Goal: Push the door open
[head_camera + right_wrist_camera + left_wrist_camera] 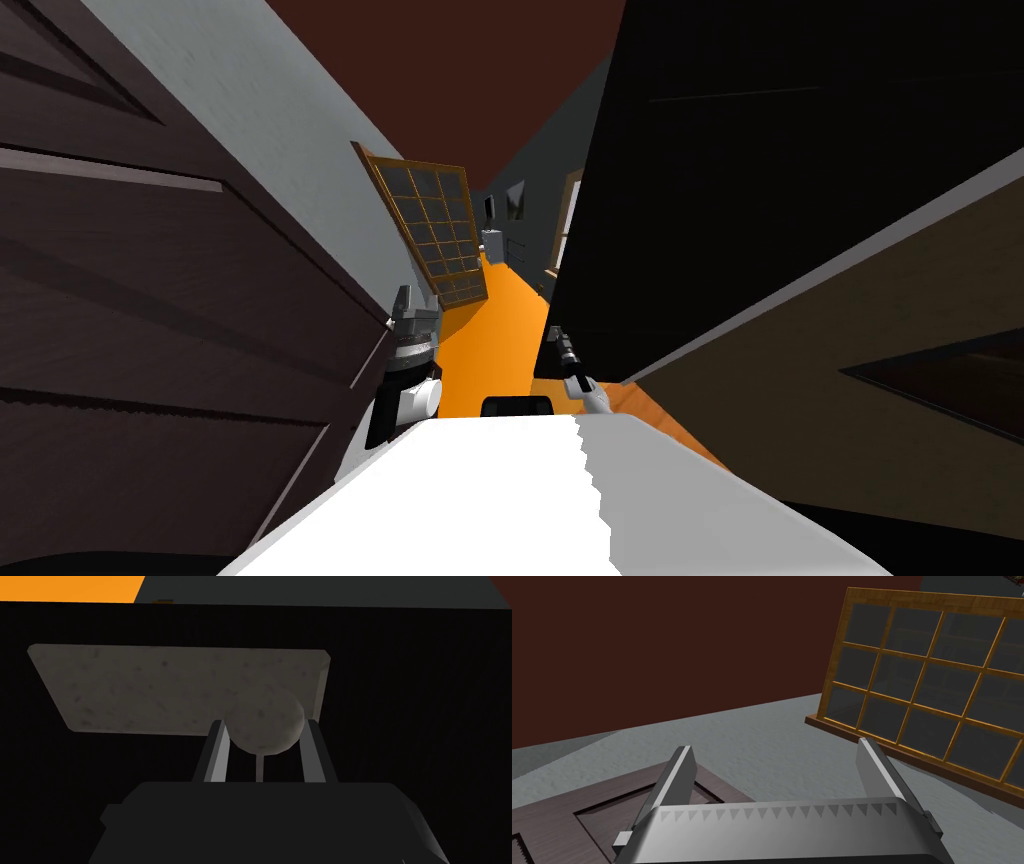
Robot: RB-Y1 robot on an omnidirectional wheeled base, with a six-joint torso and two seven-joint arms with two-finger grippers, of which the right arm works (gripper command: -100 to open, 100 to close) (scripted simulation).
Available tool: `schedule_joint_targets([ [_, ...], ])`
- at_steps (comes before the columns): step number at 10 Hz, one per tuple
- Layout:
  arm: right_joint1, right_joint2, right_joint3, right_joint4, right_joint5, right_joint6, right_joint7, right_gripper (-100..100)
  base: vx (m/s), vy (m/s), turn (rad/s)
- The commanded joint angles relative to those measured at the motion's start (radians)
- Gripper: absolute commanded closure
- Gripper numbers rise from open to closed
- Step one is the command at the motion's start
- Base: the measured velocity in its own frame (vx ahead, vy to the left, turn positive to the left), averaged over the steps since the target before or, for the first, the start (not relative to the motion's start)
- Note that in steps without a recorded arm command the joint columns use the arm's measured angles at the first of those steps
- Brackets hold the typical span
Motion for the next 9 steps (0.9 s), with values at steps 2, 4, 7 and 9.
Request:
schedule_joint_targets([
  [2, -0.011, -0.018, -0.04, 0.022, -0.027, -0.011, 0.013, 100, 0.198, 0.09, -0.105],
  [4, -0.01, -0.008, -0.042, 0.026, -0.03, -0.012, 0.026, -100, 0.086, 0.059, -0.057],
  [7, -0.011, 0.007, -0.042, 0.019, -0.031, -0.005, 0.039, -100, -0.202, 0.021, -0.009],
  [9, -0.013, 0.033, -0.042, 0.009, -0.033, 0.003, 0.056, -100, -0.245, -0.003, -0.019],
])
